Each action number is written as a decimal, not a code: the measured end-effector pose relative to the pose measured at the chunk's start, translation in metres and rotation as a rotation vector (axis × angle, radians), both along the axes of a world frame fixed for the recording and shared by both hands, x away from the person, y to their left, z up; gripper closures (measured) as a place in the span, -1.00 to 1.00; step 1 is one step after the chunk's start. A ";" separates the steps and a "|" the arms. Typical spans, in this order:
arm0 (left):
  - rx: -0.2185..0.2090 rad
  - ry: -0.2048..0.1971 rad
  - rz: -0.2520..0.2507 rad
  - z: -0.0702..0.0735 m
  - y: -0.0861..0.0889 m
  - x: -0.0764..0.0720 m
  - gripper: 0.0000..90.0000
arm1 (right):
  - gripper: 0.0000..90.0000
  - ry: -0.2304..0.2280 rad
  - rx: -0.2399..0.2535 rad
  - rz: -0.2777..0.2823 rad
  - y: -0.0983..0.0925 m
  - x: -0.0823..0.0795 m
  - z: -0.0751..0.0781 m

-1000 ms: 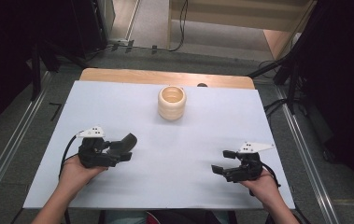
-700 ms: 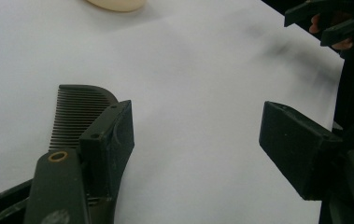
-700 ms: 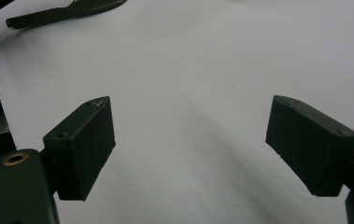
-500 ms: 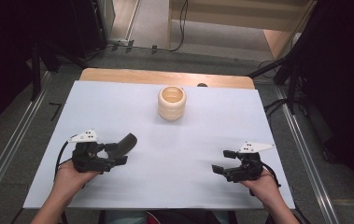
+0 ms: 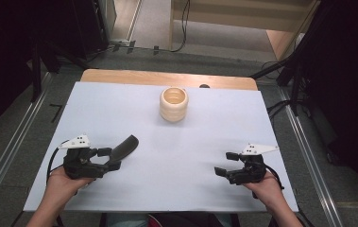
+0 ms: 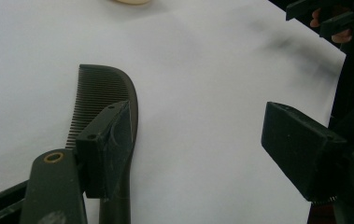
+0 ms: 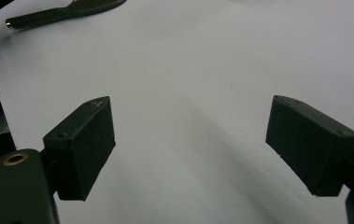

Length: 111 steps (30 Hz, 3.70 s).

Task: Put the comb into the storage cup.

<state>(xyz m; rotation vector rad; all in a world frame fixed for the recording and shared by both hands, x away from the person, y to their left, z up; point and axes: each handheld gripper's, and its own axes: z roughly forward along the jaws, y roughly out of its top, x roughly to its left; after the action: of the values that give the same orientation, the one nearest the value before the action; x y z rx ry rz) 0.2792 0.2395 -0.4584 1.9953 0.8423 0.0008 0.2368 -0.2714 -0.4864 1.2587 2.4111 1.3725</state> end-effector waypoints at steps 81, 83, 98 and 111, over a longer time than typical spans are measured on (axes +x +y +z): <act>0.631 0.106 0.071 -0.012 -0.003 -0.009 0.30 | -0.69 0.004 -0.020 0.065 0.014 0.014 -0.001; 0.657 0.096 0.065 -0.012 -0.006 -0.010 0.37 | -0.69 0.004 -0.020 0.065 0.014 0.014 -0.001; 0.658 0.095 0.039 -0.014 -0.008 -0.011 0.63 | -0.69 0.012 -0.021 0.066 0.015 0.012 -0.002; 0.489 0.117 0.046 -0.003 -0.002 -0.007 0.63 | -0.69 -0.002 -0.010 0.066 0.014 0.013 0.000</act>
<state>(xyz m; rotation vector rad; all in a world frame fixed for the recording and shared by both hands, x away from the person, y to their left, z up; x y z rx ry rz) 0.2724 0.2373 -0.4619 2.4496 1.0368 0.1294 0.2496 -0.2578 -0.4867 1.1849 2.4763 1.3756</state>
